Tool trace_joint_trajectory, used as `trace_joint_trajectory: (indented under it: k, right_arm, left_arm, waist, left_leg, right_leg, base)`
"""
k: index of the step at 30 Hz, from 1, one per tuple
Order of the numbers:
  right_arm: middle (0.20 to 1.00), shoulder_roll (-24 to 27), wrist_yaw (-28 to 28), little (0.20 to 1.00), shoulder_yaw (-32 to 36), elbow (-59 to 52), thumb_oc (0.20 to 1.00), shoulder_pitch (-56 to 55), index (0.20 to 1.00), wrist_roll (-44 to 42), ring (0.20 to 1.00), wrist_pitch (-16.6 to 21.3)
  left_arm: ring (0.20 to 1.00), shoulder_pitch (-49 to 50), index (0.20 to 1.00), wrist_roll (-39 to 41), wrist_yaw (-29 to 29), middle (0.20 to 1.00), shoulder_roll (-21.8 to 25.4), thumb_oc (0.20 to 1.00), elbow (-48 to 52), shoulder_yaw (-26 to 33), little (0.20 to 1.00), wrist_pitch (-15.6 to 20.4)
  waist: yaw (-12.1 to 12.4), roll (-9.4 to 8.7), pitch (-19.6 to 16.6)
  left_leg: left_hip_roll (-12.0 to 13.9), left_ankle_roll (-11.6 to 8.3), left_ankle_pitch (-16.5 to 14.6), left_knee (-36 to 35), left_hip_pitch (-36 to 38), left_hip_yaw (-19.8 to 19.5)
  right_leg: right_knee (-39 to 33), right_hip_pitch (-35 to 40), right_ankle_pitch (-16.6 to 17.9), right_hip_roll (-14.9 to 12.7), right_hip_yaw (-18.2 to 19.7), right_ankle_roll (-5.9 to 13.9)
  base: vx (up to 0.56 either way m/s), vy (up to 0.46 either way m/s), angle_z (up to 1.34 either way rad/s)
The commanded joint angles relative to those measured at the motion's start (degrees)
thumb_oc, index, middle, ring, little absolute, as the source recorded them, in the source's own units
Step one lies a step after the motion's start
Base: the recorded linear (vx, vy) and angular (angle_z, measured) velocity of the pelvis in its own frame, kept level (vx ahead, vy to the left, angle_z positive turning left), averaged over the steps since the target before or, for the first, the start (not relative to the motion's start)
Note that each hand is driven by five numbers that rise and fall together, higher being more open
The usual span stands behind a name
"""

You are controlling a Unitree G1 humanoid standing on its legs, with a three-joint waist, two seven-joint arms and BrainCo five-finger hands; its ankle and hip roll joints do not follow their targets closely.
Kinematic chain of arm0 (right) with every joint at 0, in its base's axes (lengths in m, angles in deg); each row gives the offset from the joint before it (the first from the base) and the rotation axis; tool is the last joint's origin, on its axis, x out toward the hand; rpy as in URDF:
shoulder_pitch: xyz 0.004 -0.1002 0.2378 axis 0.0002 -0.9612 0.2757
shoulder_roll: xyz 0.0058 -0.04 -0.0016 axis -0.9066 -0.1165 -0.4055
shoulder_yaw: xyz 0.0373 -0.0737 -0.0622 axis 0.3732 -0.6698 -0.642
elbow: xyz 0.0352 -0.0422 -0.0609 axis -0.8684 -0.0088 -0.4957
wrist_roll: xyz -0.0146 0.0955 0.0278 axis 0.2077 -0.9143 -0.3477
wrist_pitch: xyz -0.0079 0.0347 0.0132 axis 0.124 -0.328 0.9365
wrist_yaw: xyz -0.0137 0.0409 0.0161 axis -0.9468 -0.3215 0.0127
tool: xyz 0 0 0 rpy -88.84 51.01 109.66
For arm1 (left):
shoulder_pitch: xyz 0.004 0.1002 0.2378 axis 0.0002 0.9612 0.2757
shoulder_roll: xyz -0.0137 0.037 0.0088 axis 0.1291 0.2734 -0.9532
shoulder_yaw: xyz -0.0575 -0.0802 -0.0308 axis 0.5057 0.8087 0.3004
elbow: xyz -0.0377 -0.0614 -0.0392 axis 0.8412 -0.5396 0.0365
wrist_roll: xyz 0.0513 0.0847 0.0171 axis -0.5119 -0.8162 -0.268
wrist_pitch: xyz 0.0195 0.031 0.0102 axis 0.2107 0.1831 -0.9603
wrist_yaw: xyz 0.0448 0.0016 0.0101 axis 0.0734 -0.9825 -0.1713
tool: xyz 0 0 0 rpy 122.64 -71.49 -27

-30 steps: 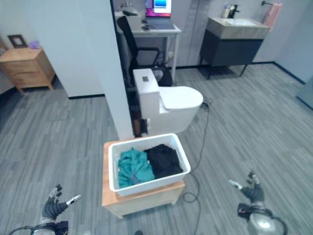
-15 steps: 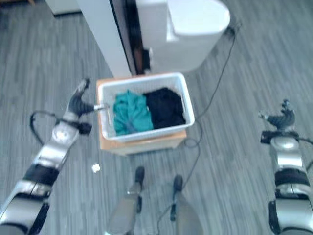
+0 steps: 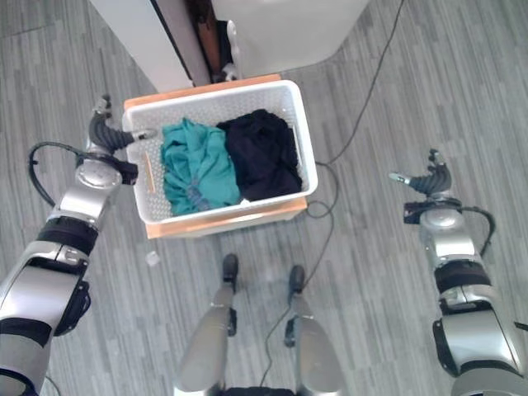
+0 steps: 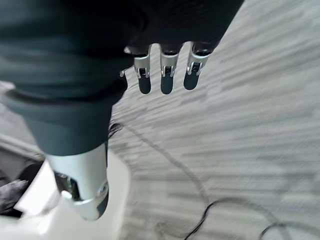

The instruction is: Grab the laundry basket,head to the washer,open it,put in the laundry and shut it.

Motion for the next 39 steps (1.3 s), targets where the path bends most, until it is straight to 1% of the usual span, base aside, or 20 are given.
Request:
trace_joint_trajectory:
  k: [1, 4, 6, 7, 8, 11, 12, 13, 14, 15, 17, 18, 19, 21, 24, 27, 29, 31, 35, 39]
  right_arm:
    - [1.0, 2.8, -2.6, 1.0, 2.4, -3.4, 1.0, -1.6, 1.0, 0.2, 1.0, 3.2]
    - [1.0, 1.8, -3.8, 1.0, 3.1, -6.1, 1.0, -2.9, 1.0, 1.1, 1.0, 4.3]
    - [1.0, 1.8, -4.0, 1.0, 3.2, -6.3, 1.0, -2.9, 1.0, 1.4, 1.0, 4.2]
    - [1.0, 1.6, -4.6, 1.0, 3.4, -6.4, 1.0, -2.8, 1.0, 2.0, 1.0, 4.1]
    - [1.0, 1.7, -4.6, 1.0, 3.3, -6.4, 1.0, -2.8, 1.0, 2.1, 1.0, 4.2]
    - [1.0, 1.4, -5.3, 1.0, 2.6, -5.3, 1.0, -0.4, 1.0, 2.1, 1.0, 3.7]
    - [1.0, 1.4, -5.3, 1.0, 2.6, -5.2, 1.0, -0.3, 1.0, 2.1, 1.0, 3.8]
    - [1.0, 1.6, -5.6, 1.0, 1.7, -4.2, 1.0, 1.9, 1.0, 1.8, 1.0, 3.2]
    - [1.0, 1.6, -5.6, 1.0, 1.6, -4.1, 1.0, 2.1, 1.0, 1.8, 1.0, 3.2]
    - [1.0, 2.0, -5.7, 1.0, 0.4, -3.0, 1.0, 4.4, 1.0, 1.5, 1.0, 2.7]
    - [1.0, 2.3, -5.9, 1.0, -1.0, -1.9, 1.0, 7.3, 1.0, 0.8, 1.0, 2.4]
    - [1.0, 2.4, -5.8, 1.0, -1.3, -1.5, 1.0, 8.1, 1.0, 0.4, 1.0, 2.4]
    - [1.0, 2.4, -5.8, 1.0, -1.4, -1.4, 1.0, 8.2, 1.0, 0.4, 1.0, 2.4]
    - [1.0, 2.1, -6.2, 1.0, -2.9, -1.6, 1.0, 10.8, 1.0, -0.4, 1.0, 2.1]
    - [1.0, 0.0, -6.2, 1.0, -4.3, -5.0, 1.0, 11.1, 1.0, -2.5, 1.0, 3.1]
    - [1.0, -1.7, -6.7, 1.0, -4.1, -7.1, 1.0, 9.4, 1.0, -3.5, 1.0, 3.9]
    - [1.0, -3.1, -6.9, 1.0, -4.2, -7.6, 1.0, 9.4, 1.0, -3.1, 1.0, 4.4]
    - [1.0, -4.2, -7.0, 1.0, -4.7, -7.5, 1.0, 10.0, 1.0, -2.9, 1.0, 4.8]
    - [1.0, -5.2, -7.0, 1.0, -5.0, -7.8, 1.0, 10.2, 1.0, -2.5, 1.0, 5.1]
    - [1.0, -5.9, -7.3, 1.0, -5.0, -7.8, 1.0, 11.1, 1.0, -2.5, 1.0, 5.6]
  left_arm:
    - [1.0, 0.6, 1.0, 3.1, 3.7, 1.0, 2.1, 1.0, -0.2, 2.7, 1.0, 3.2]
    - [1.0, 2.0, 1.0, 3.1, 6.1, 1.0, 1.6, 1.0, 3.9, 4.8, 1.0, 3.8]
    - [1.0, 2.6, 1.0, 2.6, 6.3, 1.0, 1.4, 1.0, 5.1, 4.9, 1.0, 3.6]
    - [1.0, 3.9, 1.0, 2.1, 6.7, 1.0, 0.4, 1.0, 7.1, 5.2, 1.0, 3.7]
    - [1.0, 3.9, 1.0, 2.0, 6.7, 1.0, 0.4, 1.0, 7.1, 5.2, 1.0, 3.7]
    - [1.0, 5.7, 1.0, 1.2, 6.0, 1.0, -2.8, 1.0, 7.9, 3.6, 1.0, 3.0]
    - [1.0, 5.7, 1.0, 1.2, 6.0, 1.0, -2.8, 1.0, 7.9, 3.7, 1.0, 3.0]
    - [1.0, 6.0, 1.0, 2.9, 4.8, 1.0, -4.7, 1.0, 7.7, 2.3, 1.0, 3.2]
    - [1.0, 5.9, 1.0, 3.0, 4.8, 1.0, -4.7, 1.0, 7.6, 2.3, 1.0, 3.3]
    - [1.0, 5.3, 1.0, 4.4, 4.1, 1.0, -5.8, 1.0, 6.8, 1.3, 1.0, 3.2]
    - [1.0, 4.4, 1.0, 8.9, 2.7, 1.0, -7.2, 1.0, 5.4, 0.4, 1.0, 4.0]
    - [1.0, 4.3, 1.0, 10.8, 1.9, 1.0, -7.5, 1.0, 5.7, 0.1, 1.0, 4.3]
    - [1.0, 4.3, 1.0, 10.8, 1.8, 1.0, -7.4, 1.0, 5.7, 0.2, 1.0, 4.3]
    - [1.0, 4.1, 1.0, 15.6, 0.9, 1.0, -7.4, 1.0, 5.9, -0.8, 1.0, 4.6]
    - [1.0, 0.5, 1.0, 17.4, 2.5, 1.0, -6.6, 1.0, 2.4, -0.4, 1.0, 4.5]
    - [1.0, -0.1, 1.0, 16.7, 4.8, 1.0, -5.6, 1.0, 4.4, 0.6, 1.0, 5.3]
    - [1.0, 0.2, 1.0, 14.7, 8.2, 1.0, -5.8, 1.0, 5.1, 3.4, 1.0, 5.8]
    - [1.0, 0.4, 1.0, 12.4, 10.3, 1.0, -5.9, 1.0, 4.8, 4.6, 1.0, 5.6]
    - [1.0, 1.8, 1.0, 11.2, 11.7, 1.0, -6.3, 1.0, 5.7, 6.0, 1.0, 5.8]
    - [1.0, 5.1, 1.0, 7.8, 13.5, 1.0, -6.8, 1.0, 8.5, 6.9, 1.0, 5.3]
  waist:
    - [0.7, -0.4, -3.0]
    - [0.8, -0.2, -3.3]
    - [0.8, -0.14, -3.3]
    - [0.8, -0.09, -3.3]
    - [0.8, -0.06, -3.3]
    - [0.8, -0.04, -3.0]
    - [0.8, -0.01, -3.0]
    - [0.9, -0.03, -2.8]
    - [0.8, 0.0, -2.7]
    - [0.8, -0.06, -2.5]
    - [0.8, -0.13, -2.1]
    - [0.8, -0.06, -1.9]
    - [0.8, -0.05, -1.9]
    - [1.2, -0.02, -1.5]
    - [1.2, -0.03, -1.3]
    - [1.2, -0.13, -1.3]
    - [1.5, -0.54, -1.2]
    - [1.5, -1.0, -1.2]
    - [1.7, -1.37, -1.1]
    - [1.9, -1.9, -1.0]
  left_leg:
    - [-1.5, 2.15, -6.1, 3.9, -0.7, 0.9]
    - [-1.9, 2.23, -6.4, 4.0, -0.4, 0.8]
    - [-1.9, 2.25, -6.5, 4.0, -0.4, 0.8]
    - [-2.0, 2.32, -6.7, 4.0, -0.3, 0.7]
    - [-2.0, 2.32, -6.7, 4.1, -0.3, 0.7]
    - [-2.1, 2.47, -6.8, 4.4, -0.5, 0.6]
    - [-2.1, 2.47, -6.8, 4.4, -0.5, 0.6]
    - [-2.2, 2.5, -6.8, 4.5, -0.8, 0.6]
    - [-2.2, 2.5, -6.8, 4.5, -0.8, 0.6]
    - [-2.1, 2.52, -6.6, 4.4, -1.0, 0.6]
    - [-2.1, 2.55, -6.5, 4.3, -1.3, 0.6]
    - [-2.1, 2.56, -6.4, 4.4, -1.5, 0.6]
    - [-2.1, 2.56, -6.4, 4.4, -1.5, 0.6]
    - [-2.3, 2.71, -6.5, 4.9, -2.4, 0.7]
    - [-2.5, 2.77, -6.7, 5.5, -3.0, 0.9]
    - [-2.7, 2.71, -6.6, 5.1, -3.2, 0.6]
    - [-2.9, 2.65, -6.8, 5.2, -3.5, 0.5]
    - [-3.0, 2.67, -6.9, 5.3, -3.9, 0.4]
    - [-2.9, 2.64, -7.0, 5.3, -4.0, 0.5]
    - [-3.0, 2.72, -7.2, 5.5, -4.3, 0.7]
  right_leg:
    - [9.9, -3.5, -8.3, -4.6, 1.1, 1.65]
    - [10.0, -3.3, -8.6, -4.7, 1.0, 1.53]
    - [10.0, -3.2, -8.6, -4.8, 1.0, 1.51]
    - [10.1, -3.2, -8.7, -4.8, 1.0, 1.44]
    - [10.1, -3.2, -8.7, -4.8, 1.0, 1.43]
    - [10.2, -3.3, -8.7, -4.8, 1.0, 1.37]
    - [10.3, -3.3, -8.7, -4.8, 1.0, 1.37]
    - [10.3, -3.5, -8.7, -4.7, 1.0, 1.33]
    - [10.3, -3.6, -8.7, -4.7, 1.1, 1.33]
    - [10.3, -3.9, -8.6, -4.7, 1.1, 1.35]
    - [10.3, -4.2, -8.4, -4.7, 1.1, 1.44]
    - [10.3, -4.4, -8.3, -4.7, 1.1, 1.48]
    - [10.3, -4.4, -8.2, -4.7, 1.1, 1.48]
    - [10.0, -5.1, -7.8, -4.7, 1.4, 1.6]
    - [9.9, -5.6, -7.7, -4.9, 1.4, 1.57]
    - [9.8, -5.5, -7.8, -5.1, 1.1, 1.56]
    - [9.9, -5.9, -7.9, -5.1, 0.9, 1.49]
    - [9.7, -6.1, -7.8, -5.1, 1.0, 1.5]
    - [9.5, -6.1, -7.7, -5.1, 0.9, 1.53]
    - [9.5, -6.4, -7.5, -5.1, 1.0, 1.5]
  base:
    - [0.0, 0.0, 0.0]
    - [0.01, -0.009, 0.06]
    - [0.01, -0.006, 0.05]
    - [0.0, -0.005, 0.04]
    - [0.0, 0.0, 0.0]
    - [0.0, 0.0, 0.0]
    - [0.0, 0.0, 0.0]
    - [0.0, 0.0, 0.0]
    - [0.0, 0.0, 0.0]
    - [0.0, 0.0, 0.0]
    - [0.0, 0.0, 0.0]
    - [0.0, 0.0, 0.0]
    - [0.0, 0.0, 0.0]
    - [0.0, 0.0, 0.0]
    - [0.0, 0.006, -0.01]
    - [0.01, -0.004, 0.03]
    - [0.0, -0.001, 0.02]
    - [0.0, 0.0, 0.0]
    - [0.0, 0.0, 0.0]
    - [0.0, 0.0, 0.0]
